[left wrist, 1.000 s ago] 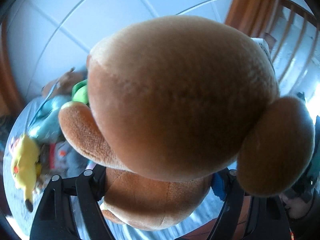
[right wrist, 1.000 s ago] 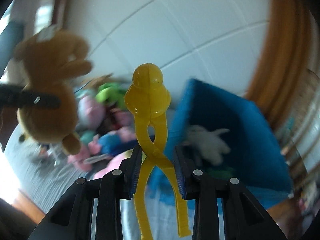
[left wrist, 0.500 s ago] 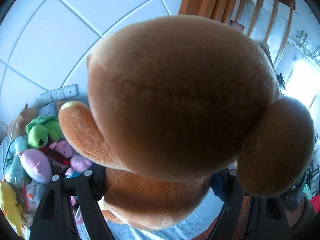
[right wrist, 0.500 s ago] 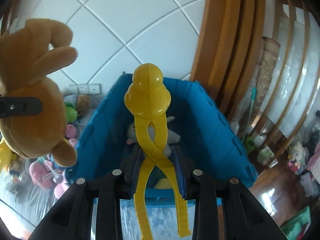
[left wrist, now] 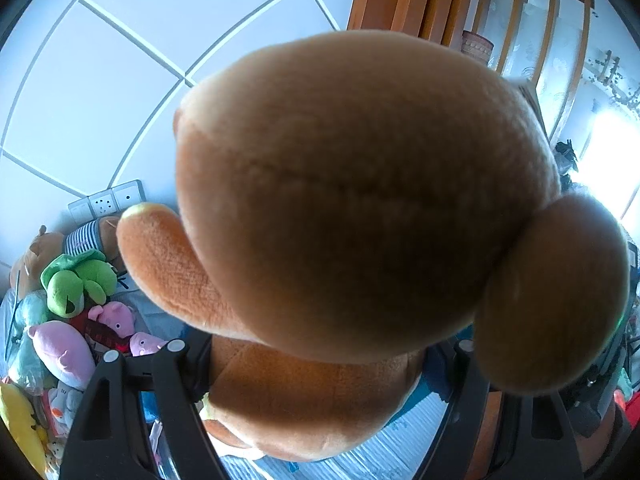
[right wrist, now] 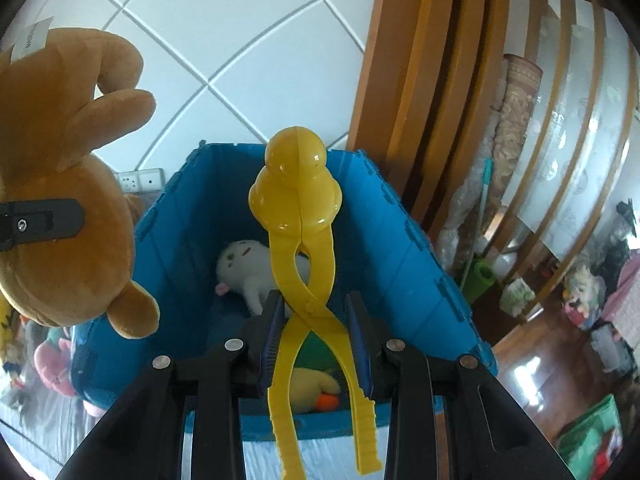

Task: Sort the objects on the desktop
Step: 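Carry bear and yellow tool over the blue crate and release both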

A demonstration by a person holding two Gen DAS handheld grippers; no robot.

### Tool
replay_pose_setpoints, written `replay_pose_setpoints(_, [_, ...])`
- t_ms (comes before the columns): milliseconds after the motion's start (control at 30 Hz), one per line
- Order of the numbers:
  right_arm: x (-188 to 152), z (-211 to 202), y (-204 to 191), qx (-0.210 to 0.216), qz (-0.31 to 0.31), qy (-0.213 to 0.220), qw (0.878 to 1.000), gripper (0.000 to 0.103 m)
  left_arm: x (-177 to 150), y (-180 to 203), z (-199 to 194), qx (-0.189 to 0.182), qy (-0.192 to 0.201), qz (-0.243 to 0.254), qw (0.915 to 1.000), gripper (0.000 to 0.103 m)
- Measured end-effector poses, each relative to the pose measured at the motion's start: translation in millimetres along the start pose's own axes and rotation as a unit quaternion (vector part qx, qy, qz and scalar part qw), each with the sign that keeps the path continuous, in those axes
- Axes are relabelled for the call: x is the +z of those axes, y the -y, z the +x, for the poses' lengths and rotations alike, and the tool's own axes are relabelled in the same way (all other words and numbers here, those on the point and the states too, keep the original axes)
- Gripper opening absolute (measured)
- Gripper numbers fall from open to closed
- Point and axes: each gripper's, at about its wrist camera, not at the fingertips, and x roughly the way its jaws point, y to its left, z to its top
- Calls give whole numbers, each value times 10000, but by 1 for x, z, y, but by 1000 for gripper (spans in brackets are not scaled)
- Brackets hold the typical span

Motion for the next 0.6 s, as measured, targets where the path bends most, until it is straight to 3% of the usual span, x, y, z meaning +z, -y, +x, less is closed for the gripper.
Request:
replay_pose_setpoints(67, [2,7,2,-23,3,-36,10000,30,4,4,4,38,-26,14,10000,80])
replay_pose_setpoints(133, [4,11,4,-41,5,-56,10000,30,22,36,-12,59,-54,4,10000,80])
replay_pose_setpoints(233, [7,19,8,-86,-2,-74,9999,31,18,43,5,40,-78,-44,10000,86])
replay_pose_setpoints(367, [9,29,11,-273,-28,-105,9996,36,14,46,19,43,-63,-209,9998,103])
replay_pose_setpoints(400, [9,32,13,-338,-40,-107,9994,60,14,46,21,55,-78,-214,9997,103])
replay_pose_setpoints(433, [9,34,14,-380,-36,-74,9992,95,14,47,23,69,-122,-208,9997,103])
replay_pose_setpoints(467, [9,33,15,-385,-6,14,9993,103,13,45,25,63,-146,-217,9996,103])
replay_pose_setpoints(533, [9,34,16,-396,-25,52,9992,102,13,25,36,53,-149,-219,9996,103])
replay_pose_setpoints(600, [9,35,15,-387,-17,25,9992,102,35,23,40,54,-102,-198,9997,103])
